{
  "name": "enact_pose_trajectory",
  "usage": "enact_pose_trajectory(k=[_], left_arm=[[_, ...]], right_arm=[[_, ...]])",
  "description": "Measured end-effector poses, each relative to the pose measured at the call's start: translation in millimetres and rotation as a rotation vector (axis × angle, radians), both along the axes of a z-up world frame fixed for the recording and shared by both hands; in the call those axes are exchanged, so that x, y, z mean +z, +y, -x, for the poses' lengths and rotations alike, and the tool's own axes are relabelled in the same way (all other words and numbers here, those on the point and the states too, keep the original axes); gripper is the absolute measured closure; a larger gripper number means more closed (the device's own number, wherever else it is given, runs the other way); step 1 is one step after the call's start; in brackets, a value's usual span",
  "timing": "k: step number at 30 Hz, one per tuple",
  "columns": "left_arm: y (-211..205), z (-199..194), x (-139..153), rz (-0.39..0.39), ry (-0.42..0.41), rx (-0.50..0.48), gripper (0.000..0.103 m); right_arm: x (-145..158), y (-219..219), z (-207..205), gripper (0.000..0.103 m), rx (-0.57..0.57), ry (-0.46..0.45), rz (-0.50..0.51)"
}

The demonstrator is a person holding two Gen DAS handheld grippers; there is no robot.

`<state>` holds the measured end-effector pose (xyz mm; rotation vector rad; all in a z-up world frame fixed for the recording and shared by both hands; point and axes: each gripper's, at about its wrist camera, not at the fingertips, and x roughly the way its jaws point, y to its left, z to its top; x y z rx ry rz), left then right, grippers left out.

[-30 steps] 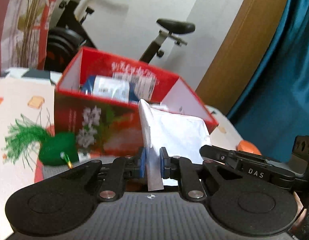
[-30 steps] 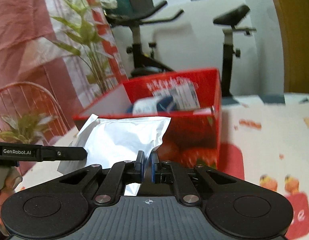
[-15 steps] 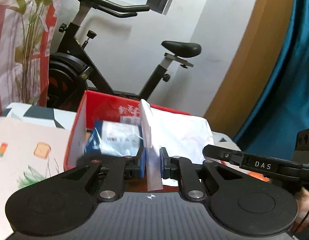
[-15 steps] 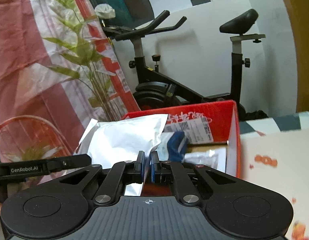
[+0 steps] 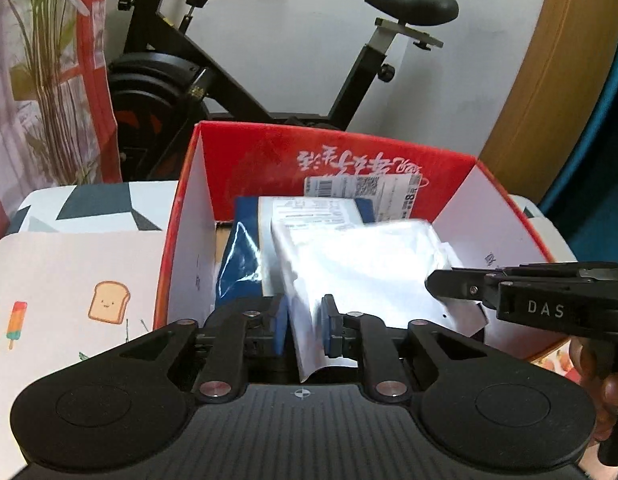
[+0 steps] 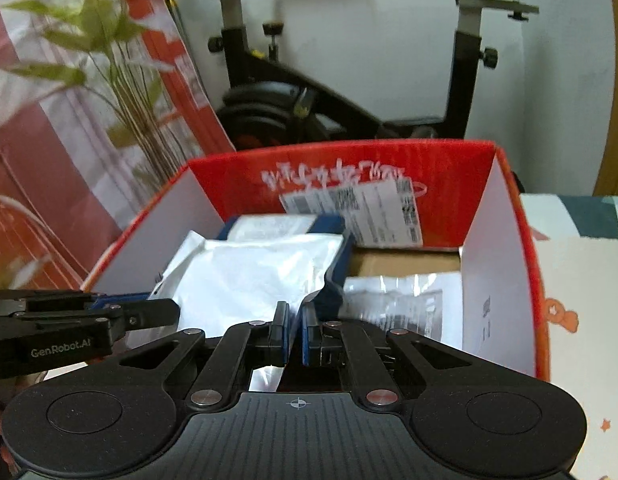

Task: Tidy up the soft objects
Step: 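Carry the white foil pouch with both tools into the red box, then open both tools to release the pouch and withdraw from the box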

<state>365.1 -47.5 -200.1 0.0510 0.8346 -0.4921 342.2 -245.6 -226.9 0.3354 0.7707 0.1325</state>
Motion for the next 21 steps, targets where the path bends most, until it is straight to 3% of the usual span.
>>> enact_pose_trajectory(k=[5, 21], left_arm=[[6, 0, 5, 0.024, -0.009, 0.013, 0.078], [5, 2, 11, 0.009, -0.068, 0.028, 0.078]], right_arm=[[-7, 3, -3, 0.099, -0.010, 0.037, 0.005], [-20, 29, -18, 0.098, 0.028, 0.138, -0.015]])
